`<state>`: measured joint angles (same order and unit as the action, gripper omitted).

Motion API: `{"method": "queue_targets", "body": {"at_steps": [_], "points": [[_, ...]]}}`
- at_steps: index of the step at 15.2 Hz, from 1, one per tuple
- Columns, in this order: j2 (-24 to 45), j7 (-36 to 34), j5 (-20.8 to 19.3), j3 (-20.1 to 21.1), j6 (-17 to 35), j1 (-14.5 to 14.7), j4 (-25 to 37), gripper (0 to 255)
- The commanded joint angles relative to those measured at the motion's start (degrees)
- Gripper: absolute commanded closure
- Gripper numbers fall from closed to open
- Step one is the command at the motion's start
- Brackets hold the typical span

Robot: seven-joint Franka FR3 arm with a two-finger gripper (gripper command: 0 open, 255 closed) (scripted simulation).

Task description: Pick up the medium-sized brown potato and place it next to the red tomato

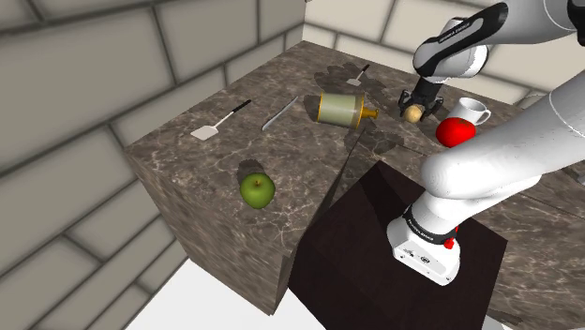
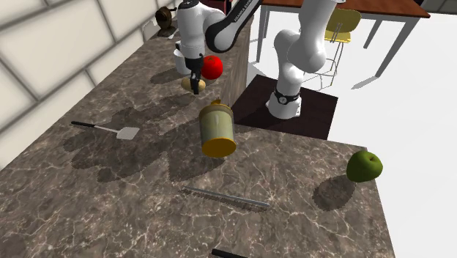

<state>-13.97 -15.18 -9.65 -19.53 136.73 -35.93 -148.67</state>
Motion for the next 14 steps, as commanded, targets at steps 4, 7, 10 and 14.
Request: {"method": "queue_targets", "body": {"at_steps": [4,7,10,14], "points": [[0.1,0.0,0.0,-0.1,0.3,0.0,-0.1,255],[0.1,0.0,0.0,-0.1,0.3,0.0,-0.1,0],[0.1,0.0,0.0,-0.1,0.3,0.0,-0.1,0],[-3.0,-0.4,-0.4,0.6,-4.3,-0.1,1.4,0]]}}
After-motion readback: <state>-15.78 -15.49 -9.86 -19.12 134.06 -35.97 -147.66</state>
